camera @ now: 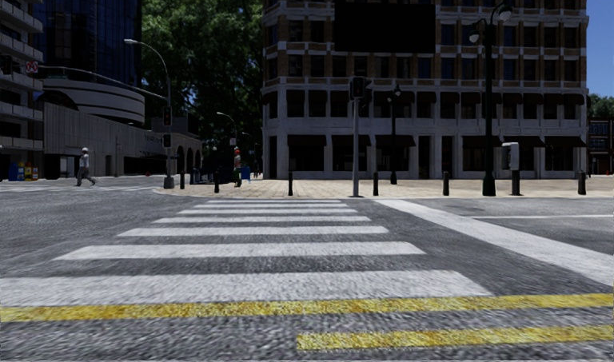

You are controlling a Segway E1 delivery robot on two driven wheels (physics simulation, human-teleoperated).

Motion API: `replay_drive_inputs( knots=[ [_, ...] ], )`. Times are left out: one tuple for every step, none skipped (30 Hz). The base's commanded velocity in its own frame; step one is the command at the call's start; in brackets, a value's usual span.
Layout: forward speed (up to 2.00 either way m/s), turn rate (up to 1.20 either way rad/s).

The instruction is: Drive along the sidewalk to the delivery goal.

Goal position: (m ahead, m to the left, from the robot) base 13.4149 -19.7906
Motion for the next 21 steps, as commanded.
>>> replay_drive_inputs(
  knots=[
    [2.00, 0.00],
    [2.00, 0.00],
    [2.00, 0.00],
    [2.00, 0.00],
    [2.00, 0.00],
    [2.00, 0.00],
    [2.00, 0.00],
    [2.00, 0.00],
    [2.00, 0.00],
    [2.00, 0.00],
    [2.00, 0.00],
    [2.00, 0.00],
    [2.00, 0.00],
    [2.00, 0.00],
    [2.00, 0.00],
    [2.00, 0.00],
    [2.00, 0.00],
    [2.00, 0.00],
    [2.00, 0.00],
    [2.00, 0.00],
    [2.00, 0.00]
  ],
)
